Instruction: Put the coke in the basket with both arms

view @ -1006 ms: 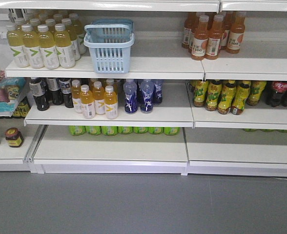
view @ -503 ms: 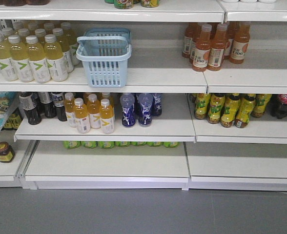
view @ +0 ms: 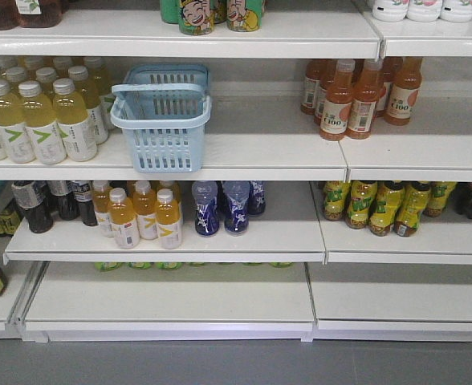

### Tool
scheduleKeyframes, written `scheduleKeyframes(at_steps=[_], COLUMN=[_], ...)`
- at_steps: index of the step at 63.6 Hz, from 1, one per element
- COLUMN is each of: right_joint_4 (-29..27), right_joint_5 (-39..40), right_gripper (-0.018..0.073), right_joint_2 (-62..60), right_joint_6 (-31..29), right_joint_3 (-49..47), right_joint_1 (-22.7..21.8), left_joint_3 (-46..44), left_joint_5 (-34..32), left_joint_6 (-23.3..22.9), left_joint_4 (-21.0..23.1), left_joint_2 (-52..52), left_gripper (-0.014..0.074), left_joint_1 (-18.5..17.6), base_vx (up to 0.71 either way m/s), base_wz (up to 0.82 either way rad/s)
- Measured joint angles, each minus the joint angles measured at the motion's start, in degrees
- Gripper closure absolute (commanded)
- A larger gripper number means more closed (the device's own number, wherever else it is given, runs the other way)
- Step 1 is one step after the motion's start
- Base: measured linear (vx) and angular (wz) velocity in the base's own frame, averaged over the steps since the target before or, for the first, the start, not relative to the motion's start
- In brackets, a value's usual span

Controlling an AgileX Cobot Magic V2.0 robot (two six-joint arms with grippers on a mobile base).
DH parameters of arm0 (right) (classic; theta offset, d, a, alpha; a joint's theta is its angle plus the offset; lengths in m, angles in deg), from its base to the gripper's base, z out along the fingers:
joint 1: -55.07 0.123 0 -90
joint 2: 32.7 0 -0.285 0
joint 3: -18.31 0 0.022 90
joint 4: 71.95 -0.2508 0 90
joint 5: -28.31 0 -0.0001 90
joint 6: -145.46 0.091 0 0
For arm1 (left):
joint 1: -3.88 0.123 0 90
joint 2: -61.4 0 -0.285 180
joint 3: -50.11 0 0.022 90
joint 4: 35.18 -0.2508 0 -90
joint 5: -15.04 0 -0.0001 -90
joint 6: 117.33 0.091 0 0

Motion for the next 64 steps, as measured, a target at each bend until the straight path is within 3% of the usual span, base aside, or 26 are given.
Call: scheduleKeyframes(at_steps=[64], right_joint_4=[0.0], right_joint_5=[0.0], right_gripper=[0.0564], right_joint_2=[0.0], right_joint_6=[0.0], right_joint_3=[0.0], right_joint_1=[0.0], left_joint_3=[0.0], left_joint_5=[0.0], left_joint_6=[0.0], left_joint_4=[0.0], left_joint_2=[0.0], left_gripper=[0.0602], left_joint_1=[0.0], base_vx=[0.13], base_wz=[0.0])
